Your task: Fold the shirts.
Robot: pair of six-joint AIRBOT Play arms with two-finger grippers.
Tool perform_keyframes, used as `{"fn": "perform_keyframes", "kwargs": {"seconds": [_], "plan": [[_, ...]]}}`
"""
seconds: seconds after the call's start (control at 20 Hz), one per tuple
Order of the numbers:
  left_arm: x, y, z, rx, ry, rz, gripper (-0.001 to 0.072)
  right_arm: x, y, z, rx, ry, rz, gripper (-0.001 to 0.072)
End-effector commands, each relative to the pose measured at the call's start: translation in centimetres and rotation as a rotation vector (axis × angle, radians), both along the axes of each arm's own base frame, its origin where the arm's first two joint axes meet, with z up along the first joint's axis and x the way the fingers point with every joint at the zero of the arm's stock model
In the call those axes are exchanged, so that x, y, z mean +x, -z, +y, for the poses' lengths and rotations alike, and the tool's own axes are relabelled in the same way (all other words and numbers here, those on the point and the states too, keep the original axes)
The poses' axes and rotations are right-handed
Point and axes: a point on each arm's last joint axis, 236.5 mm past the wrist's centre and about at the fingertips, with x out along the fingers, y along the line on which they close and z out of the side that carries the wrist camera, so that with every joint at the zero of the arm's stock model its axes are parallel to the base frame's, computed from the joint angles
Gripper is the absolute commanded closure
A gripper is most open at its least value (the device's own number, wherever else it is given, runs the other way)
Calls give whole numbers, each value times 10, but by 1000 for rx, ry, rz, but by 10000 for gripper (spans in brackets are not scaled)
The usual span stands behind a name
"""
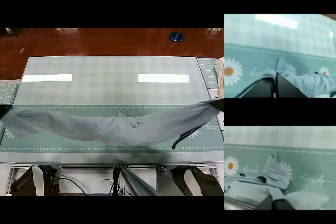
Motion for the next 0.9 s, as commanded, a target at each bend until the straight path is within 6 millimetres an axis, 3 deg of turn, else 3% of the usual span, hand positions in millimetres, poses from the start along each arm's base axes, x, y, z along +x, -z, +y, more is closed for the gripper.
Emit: {"fn": "perform_keyframes", "kwargs": {"seconds": [0.0,0.15,0.25,0.5,0.75,0.8,0.85], "plan": [[14,63,3,-220,-11,134,682,52,57,9,50,16,51,693],[54,88,25,-385,-154,71,682,105,76,33,80,-14,16,693],[72,110,46,-424,-253,61,682,126,102,51,75,-64,47,693],[93,143,58,-312,-198,13,681,154,157,65,67,-85,145,692],[120,168,44,-174,-53,-26,667,170,163,60,56,-51,115,692],[124,175,38,-172,-32,-12,586,169,164,60,53,-53,117,692],[128,182,30,-177,-14,7,430,168,164,60,52,-55,120,692]]}}
